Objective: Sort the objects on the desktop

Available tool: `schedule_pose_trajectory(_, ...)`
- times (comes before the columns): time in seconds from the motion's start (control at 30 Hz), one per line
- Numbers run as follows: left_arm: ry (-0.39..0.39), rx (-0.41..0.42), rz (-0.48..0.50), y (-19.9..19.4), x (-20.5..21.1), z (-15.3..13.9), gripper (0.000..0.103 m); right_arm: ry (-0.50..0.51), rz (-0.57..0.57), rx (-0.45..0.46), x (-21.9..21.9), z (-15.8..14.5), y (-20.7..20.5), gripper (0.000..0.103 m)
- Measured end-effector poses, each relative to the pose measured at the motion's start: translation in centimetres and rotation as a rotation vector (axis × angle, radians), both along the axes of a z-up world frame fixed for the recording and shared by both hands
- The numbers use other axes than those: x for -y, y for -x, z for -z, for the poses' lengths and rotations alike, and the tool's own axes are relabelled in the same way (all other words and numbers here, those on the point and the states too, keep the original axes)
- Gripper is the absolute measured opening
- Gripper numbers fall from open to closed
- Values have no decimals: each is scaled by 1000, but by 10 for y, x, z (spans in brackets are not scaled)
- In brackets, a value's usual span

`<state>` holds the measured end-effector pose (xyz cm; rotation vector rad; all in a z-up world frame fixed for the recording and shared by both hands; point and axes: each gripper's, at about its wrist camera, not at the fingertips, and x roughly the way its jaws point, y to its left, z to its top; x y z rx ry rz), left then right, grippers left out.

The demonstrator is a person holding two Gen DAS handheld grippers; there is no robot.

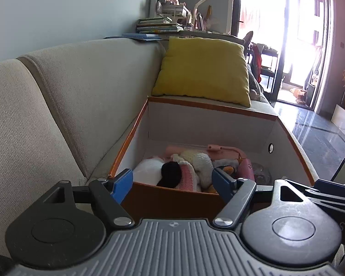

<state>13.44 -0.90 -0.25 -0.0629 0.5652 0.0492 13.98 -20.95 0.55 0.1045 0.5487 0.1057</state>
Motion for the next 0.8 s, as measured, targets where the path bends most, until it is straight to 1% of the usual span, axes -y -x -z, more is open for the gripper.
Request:
schedule_pose_trajectory(0.17,-3,-20,15,-3,2,6,89,2,-5,-19,0,8,-4,68)
schedule_pose_trajectory(0.27,-2,-27,17,-2,2,7,89,-20,-4,-29,1,12,-5,69)
schedule_pose_trajectory(0.8,-38,-52,20,2,8,8,89,-37,-15,-31,1,12,0,71)
